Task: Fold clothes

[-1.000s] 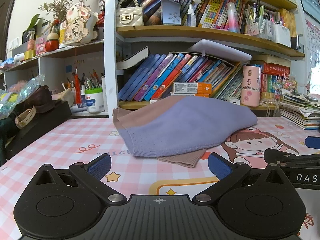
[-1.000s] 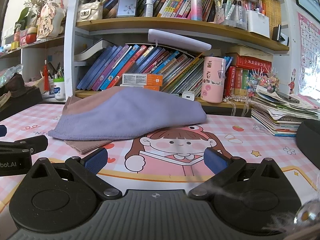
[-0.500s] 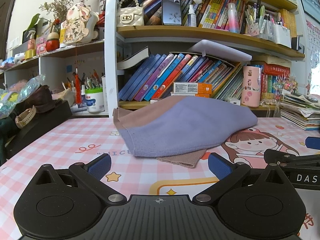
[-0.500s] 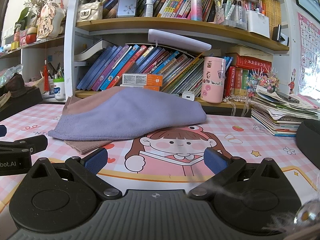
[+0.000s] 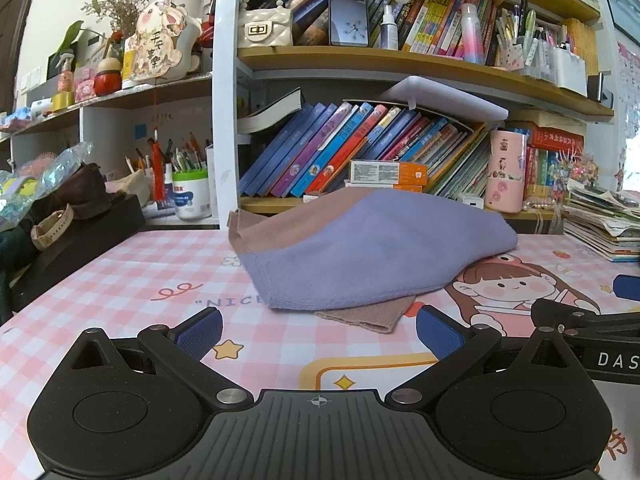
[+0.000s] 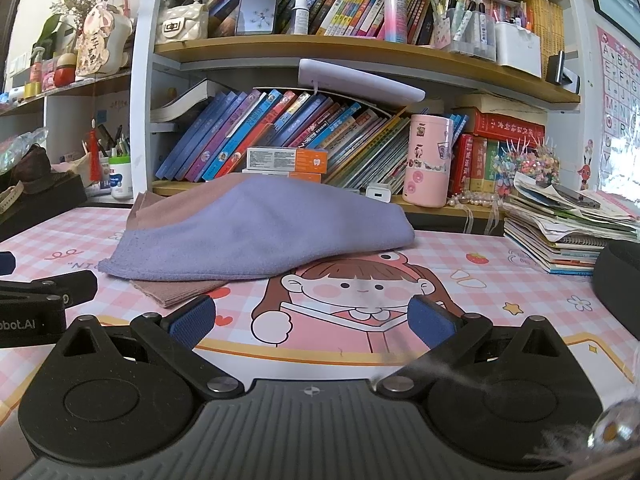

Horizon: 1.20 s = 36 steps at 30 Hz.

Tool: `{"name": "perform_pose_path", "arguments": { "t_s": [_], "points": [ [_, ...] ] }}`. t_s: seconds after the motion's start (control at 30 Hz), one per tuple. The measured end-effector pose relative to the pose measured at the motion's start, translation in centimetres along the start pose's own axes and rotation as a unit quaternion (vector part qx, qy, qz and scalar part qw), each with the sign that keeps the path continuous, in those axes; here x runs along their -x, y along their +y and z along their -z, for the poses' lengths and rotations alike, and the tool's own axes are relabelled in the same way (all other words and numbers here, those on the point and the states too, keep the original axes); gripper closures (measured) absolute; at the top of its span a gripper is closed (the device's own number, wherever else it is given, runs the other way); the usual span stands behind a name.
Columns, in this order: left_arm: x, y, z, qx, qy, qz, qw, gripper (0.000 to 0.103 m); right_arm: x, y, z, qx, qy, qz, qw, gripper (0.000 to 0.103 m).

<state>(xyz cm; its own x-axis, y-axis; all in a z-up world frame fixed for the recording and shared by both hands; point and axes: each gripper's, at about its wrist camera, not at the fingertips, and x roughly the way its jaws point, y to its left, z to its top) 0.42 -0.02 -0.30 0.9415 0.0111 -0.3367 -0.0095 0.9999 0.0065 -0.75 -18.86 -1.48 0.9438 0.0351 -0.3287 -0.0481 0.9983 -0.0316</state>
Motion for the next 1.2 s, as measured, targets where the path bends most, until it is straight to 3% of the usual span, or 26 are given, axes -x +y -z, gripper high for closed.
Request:
{"name": "perform_pose_path", "arguments": {
  "t_s": [0.1, 0.27, 0.6, 0.73, 0.87, 0.93, 1.07, 1.2],
  "points": [
    [0.1, 0.2, 0.0, -0.001, -0.005, 0.024, 0.9997, 0.0, 0.0, 0.1, 0.0, 0.002, 0.001, 0.0, 1.0, 0.0],
    [0.5, -0.2, 0.2, -0.012, -0.016, 0.034, 0.9992, 0.0, 0.0, 0.4, 0.0, 0.009, -0.001, 0.013, 1.0, 0.0],
    [1.1, -1.1, 0.2, -0.036, -0.036, 0.008, 0.9987, 0.0, 0.3, 0.0, -0.1, 0.001, -0.009, 0.002, 1.0, 0.0],
    [0.8, -1.4, 0.1, -0.048, -0.028, 0.011, 0.9984, 0.0, -0.3, -0.1, -0.2, -0.005, 0.011, 0.018, 1.0, 0.0],
    [-0.8, -0.7, -0.1, -0.027, 0.032, 0.034, 0.9985, 0.0, -0.7, 0.2, -0.1, 0.006, 0.024, 0.017, 1.0, 0.0],
    [-1.1, 0.0, 0.0, -0.005, 0.042, 0.025, 0.9988, 0.0, -0.9, 0.3, -0.1, 0.008, 0.03, 0.016, 0.999, 0.0],
    [-1.3, 0.7, 0.2, 0.018, 0.047, 0.021, 0.9985, 0.0, -1.2, -0.2, 0.0, -0.005, 0.036, 0.015, 0.999, 0.0],
    [-1.2, 0.1, 0.0, -0.007, 0.041, 0.006, 0.9991, 0.0, -0.8, -1.1, 0.0, -0.029, 0.025, 0.01, 0.999, 0.0]
  ]
}}
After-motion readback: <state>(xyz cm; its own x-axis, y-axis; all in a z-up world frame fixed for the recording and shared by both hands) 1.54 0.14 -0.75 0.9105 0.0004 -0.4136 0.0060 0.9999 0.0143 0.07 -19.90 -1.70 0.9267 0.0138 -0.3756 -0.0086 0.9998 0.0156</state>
